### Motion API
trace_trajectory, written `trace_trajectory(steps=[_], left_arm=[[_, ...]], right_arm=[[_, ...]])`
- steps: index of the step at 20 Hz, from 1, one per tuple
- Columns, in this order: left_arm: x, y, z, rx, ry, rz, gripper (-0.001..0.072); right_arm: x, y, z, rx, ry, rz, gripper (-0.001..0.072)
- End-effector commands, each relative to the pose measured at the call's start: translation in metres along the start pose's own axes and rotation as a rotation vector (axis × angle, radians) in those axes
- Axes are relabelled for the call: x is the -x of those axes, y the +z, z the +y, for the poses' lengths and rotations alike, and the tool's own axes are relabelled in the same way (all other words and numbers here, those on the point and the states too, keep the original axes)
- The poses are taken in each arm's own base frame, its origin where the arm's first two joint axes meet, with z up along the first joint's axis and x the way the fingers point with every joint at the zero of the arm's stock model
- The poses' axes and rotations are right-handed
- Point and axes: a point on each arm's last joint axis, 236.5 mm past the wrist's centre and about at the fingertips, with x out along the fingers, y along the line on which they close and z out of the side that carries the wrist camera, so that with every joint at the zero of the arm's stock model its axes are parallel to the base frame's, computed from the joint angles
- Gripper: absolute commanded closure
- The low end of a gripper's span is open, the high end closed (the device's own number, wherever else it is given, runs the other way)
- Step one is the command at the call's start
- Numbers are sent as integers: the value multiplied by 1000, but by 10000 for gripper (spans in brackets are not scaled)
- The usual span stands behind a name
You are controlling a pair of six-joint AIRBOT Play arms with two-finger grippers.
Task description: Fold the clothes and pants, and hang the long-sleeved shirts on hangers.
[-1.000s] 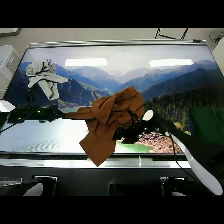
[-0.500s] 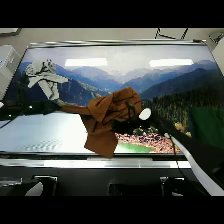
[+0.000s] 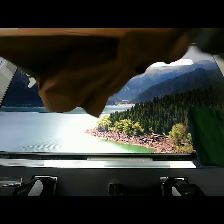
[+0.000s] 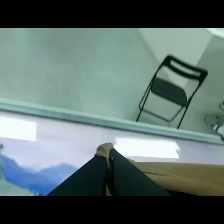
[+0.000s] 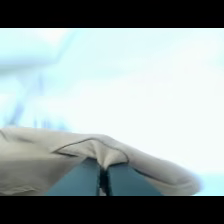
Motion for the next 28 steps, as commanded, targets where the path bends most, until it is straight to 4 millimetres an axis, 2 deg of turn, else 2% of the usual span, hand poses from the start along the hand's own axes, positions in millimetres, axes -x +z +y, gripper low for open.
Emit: trace_trajectory(steps=[1, 3, 5, 6, 8, 9, 10, 12, 14, 16, 18, 20, 21, 23, 25, 28], left_arm=[[73, 67, -51, -81, 1, -262, 686], [107, 95, -71, -110, -4, -412, 686], [133, 117, -83, -125, -6, -534, 686], [138, 121, -85, -129, -7, -556, 686], [132, 115, -83, -128, -6, -526, 686], [123, 109, -78, -127, 2, -486, 686], [113, 100, -71, -125, 10, -438, 686], [80, 70, -46, -107, 39, -288, 686], [37, 23, -6, -44, 72, -104, 685], [-11, -41, 48, 32, 115, 80, 685], [-58, -126, 109, 146, 167, 261, 685], [-97, -219, 152, 269, 207, 436, 685], [-111, -261, 163, 315, 211, 528, 685], [-133, -321, 170, 379, 203, 657, 685], [-144, -363, 168, 422, 191, 744, 684], [-148, -403, 159, 448, 171, 846, 684]], right_arm=[[114, 94, 47, 126, -8, -378, 674], [140, 115, 58, 131, 7, -493, 674], [146, 126, 60, 131, 11, -544, 674], [144, 126, 58, 131, 8, -544, 674], [130, 120, 51, 124, 0, -504, 674], [116, 111, 44, 120, -11, -455, 674], [100, 99, 34, 124, -35, -387, 674], [56, 53, -3, 131, -119, -165, 673], [6, -12, -56, 120, -224, 119, 673], [-51, -87, -110, 58, -285, 382, 673], [-110, -161, -153, -100, -315, 543, 673], [-162, -231, -182, -289, -320, 646, 673], [-179, -260, -188, -390, -320, 682, 673], [-202, -307, -189, -592, -310, 749, 673], [-213, -337, -184, -705, -277, 806, 673], [-213, -365, -187, -738, -285, 877, 672]])
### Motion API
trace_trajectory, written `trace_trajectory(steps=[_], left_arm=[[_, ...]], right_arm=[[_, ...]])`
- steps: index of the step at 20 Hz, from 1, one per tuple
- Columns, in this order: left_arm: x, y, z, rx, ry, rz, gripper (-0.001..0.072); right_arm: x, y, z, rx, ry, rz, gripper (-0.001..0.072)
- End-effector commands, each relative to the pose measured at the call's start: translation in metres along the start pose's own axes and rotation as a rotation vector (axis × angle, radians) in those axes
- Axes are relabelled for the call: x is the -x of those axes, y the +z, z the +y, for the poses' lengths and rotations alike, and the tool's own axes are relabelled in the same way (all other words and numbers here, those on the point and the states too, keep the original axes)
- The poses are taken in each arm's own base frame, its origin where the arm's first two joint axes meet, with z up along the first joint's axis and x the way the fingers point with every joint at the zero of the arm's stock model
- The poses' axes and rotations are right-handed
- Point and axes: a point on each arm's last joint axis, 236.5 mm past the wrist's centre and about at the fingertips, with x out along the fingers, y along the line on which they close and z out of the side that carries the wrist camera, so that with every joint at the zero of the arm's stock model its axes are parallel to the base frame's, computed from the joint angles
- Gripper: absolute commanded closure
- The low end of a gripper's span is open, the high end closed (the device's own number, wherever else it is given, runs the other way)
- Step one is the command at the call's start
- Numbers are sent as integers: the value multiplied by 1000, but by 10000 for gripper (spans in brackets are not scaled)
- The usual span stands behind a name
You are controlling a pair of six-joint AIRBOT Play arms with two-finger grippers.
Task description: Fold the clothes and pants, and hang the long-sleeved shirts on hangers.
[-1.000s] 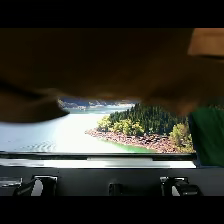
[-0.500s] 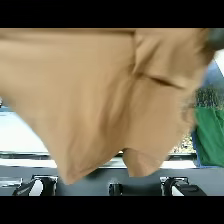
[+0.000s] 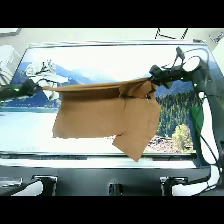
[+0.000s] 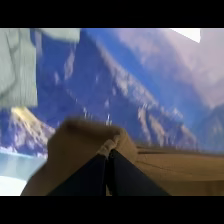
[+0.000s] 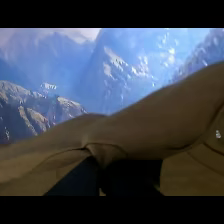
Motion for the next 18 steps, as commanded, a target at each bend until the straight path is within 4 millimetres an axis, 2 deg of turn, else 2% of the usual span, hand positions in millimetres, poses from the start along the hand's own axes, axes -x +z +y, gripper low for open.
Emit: trace_trajectory(steps=[1, 2, 3, 4, 5, 6, 7, 9, 10, 12, 14, 18], left_arm=[[-44, -47, 6, 33, -12, 166, 684], [-46, -53, 4, 32, -17, 189, 683], [-45, -57, 3, 32, -22, 205, 680], [-41, -58, 4, 34, -26, 222, 630], [-32, -57, 8, 43, -29, 247, 482], [-20, -56, 18, 47, -19, 278, 286], [-4, -56, 35, 51, 9, 317, 161], [27, -68, 77, 112, 82, 405, 167], [40, -80, 97, 167, 120, 450, 191], [57, -116, 130, 252, 169, 545, 193], [60, -153, 148, 319, 170, 612, 271], [49, -203, 152, 327, 130, 697, 271]], right_arm=[[-36, -22, -11, -108, 21, 120, 666], [-37, -22, -12, -107, 19, 120, 631], [-35, -20, -14, -105, 20, 116, 556], [-28, -18, -15, -103, 21, 121, 431], [-16, -14, -22, -91, 16, 131, 322], [3, -11, -34, -63, 8, 150, 224], [23, -12, -51, -51, -11, 180, 142], [66, -30, -111, -94, -141, 293, 131], [85, -46, -144, -122, -232, 365, 133], [107, -76, -186, -157, -359, 449, 135], [104, -98, -198, -151, -385, 471, 136], [88, -132, -196, -182, -319, 526, 137]])
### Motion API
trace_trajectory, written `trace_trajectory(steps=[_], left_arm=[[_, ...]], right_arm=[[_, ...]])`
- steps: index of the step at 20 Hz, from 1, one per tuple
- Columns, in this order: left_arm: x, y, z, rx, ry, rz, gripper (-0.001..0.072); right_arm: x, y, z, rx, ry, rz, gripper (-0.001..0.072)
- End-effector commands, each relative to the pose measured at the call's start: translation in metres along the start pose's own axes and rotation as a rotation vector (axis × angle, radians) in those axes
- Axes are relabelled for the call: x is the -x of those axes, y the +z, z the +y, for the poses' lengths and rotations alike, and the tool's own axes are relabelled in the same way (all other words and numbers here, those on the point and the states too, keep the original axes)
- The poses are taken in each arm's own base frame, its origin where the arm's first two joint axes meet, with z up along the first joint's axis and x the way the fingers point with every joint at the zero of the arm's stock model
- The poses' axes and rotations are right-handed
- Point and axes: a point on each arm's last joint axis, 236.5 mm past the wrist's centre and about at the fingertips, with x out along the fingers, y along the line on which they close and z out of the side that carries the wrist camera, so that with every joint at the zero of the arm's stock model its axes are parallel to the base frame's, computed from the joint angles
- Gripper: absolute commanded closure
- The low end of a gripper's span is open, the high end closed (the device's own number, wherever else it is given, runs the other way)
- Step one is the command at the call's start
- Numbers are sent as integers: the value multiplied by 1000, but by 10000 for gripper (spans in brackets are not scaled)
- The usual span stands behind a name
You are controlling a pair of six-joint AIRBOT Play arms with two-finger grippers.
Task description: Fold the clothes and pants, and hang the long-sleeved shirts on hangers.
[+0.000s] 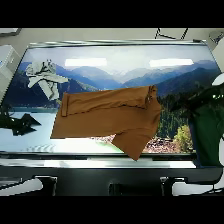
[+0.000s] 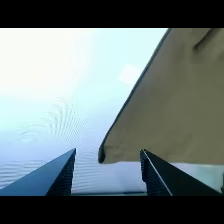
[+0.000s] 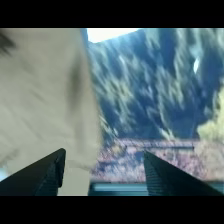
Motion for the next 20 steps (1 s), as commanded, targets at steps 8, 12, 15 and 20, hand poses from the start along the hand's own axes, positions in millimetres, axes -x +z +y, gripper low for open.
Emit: trace_trajectory(steps=[8, 12, 15, 20], left_arm=[[-59, -47, -13, -11, -102, 197, 338], [-65, -51, -16, -26, -98, 221, 314], [-67, -51, -17, -20, -94, 222, 328], [-74, -52, -25, -47, -77, 224, 684]], right_arm=[[-18, -26, -8, -7, 16, 80, 153], [-18, -28, -8, -3, 17, 89, 153], [-18, -26, -8, -3, 17, 79, 153], [-34, -39, -14, -22, 12, 124, 153]])
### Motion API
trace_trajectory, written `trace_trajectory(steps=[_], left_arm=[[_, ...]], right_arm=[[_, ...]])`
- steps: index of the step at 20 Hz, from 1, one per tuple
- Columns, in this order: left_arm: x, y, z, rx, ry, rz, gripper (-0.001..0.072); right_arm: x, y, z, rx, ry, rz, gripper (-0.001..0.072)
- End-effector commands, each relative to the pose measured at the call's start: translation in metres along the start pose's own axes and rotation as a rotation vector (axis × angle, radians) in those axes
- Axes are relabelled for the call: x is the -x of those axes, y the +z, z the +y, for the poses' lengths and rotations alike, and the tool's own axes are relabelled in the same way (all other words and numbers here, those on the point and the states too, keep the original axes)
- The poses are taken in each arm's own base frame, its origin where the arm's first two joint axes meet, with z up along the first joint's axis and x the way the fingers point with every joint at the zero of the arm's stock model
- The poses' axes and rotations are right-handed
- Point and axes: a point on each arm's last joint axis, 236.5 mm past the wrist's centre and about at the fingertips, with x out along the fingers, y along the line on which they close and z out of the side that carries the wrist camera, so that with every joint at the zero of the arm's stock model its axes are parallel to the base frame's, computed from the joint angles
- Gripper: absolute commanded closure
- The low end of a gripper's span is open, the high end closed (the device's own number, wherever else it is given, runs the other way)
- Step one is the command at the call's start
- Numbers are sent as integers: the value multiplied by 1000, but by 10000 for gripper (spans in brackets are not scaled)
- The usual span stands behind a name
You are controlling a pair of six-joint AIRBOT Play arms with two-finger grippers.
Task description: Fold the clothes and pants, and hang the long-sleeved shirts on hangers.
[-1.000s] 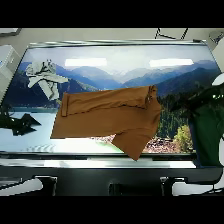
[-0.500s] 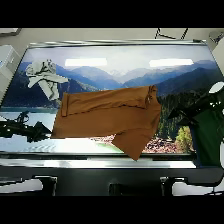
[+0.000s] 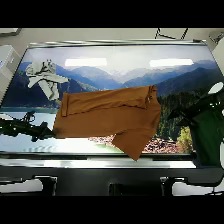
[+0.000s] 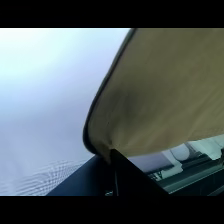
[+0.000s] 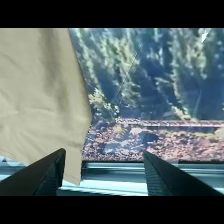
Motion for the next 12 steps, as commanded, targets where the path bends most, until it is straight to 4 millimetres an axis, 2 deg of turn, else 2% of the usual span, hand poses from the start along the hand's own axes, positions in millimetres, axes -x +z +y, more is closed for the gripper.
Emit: trace_trajectory(steps=[1, 3, 6, 10, 12], left_arm=[[-3, -2, -4, -11, 4, 11, 684], [1, -1, -4, -10, 2, 2, 685], [6, -1, -7, -22, 4, -17, 685], [16, 0, -14, -47, 10, -54, 685], [20, 0, -17, -56, 13, -69, 685]], right_arm=[[-21, -13, -7, -21, 1, 48, 153], [-46, -20, -6, -35, 46, 69, 153], [-74, -19, 14, -60, 187, 43, 154], [-92, -16, 24, -89, 268, 6, 176], [-100, -18, 29, -66, 255, 6, 217]])
